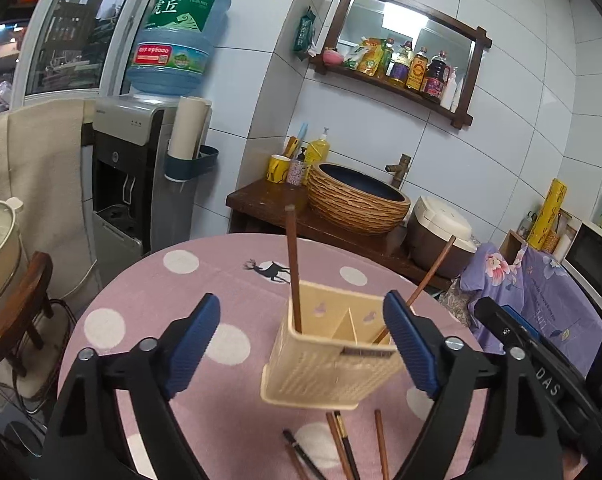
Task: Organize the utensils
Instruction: 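Lower the chopsticks into the holder and open both tools, then move both tools back down to the remaining chopsticks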
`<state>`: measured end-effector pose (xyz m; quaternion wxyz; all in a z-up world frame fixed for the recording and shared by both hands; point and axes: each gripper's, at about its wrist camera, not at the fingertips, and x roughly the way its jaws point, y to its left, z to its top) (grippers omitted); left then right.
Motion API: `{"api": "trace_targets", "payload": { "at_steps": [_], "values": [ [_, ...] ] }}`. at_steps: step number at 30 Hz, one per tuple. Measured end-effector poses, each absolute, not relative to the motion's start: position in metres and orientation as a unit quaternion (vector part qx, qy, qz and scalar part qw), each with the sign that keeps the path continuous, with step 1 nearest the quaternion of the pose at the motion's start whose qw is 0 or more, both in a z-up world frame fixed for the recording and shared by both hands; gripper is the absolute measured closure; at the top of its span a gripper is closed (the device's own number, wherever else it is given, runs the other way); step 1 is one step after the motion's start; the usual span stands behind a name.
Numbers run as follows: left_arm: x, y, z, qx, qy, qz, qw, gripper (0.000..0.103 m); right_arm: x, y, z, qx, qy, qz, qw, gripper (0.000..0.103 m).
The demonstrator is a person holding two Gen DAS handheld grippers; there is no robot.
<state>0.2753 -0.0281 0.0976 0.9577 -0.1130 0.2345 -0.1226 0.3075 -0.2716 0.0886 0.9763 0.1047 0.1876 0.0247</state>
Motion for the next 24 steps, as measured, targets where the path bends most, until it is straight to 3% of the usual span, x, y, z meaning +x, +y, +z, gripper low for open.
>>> {"api": "trace_targets", "payload": {
  "at_steps": [13,24],
  "values": [
    [0.234,-0.017,0.016,-0.096,0.340,-0.103,0.930,0.014,0.253,-0.273,0.012,0.063,0.304,-0.004,0.951,0.042],
    [0.217,-0.003,-0.026,-0.125,0.393,-0.091,0.906,0.028,0.229,-0.278,-0.038,0.072,0.355,-0.013,0.932,0.042]
  ]
}}
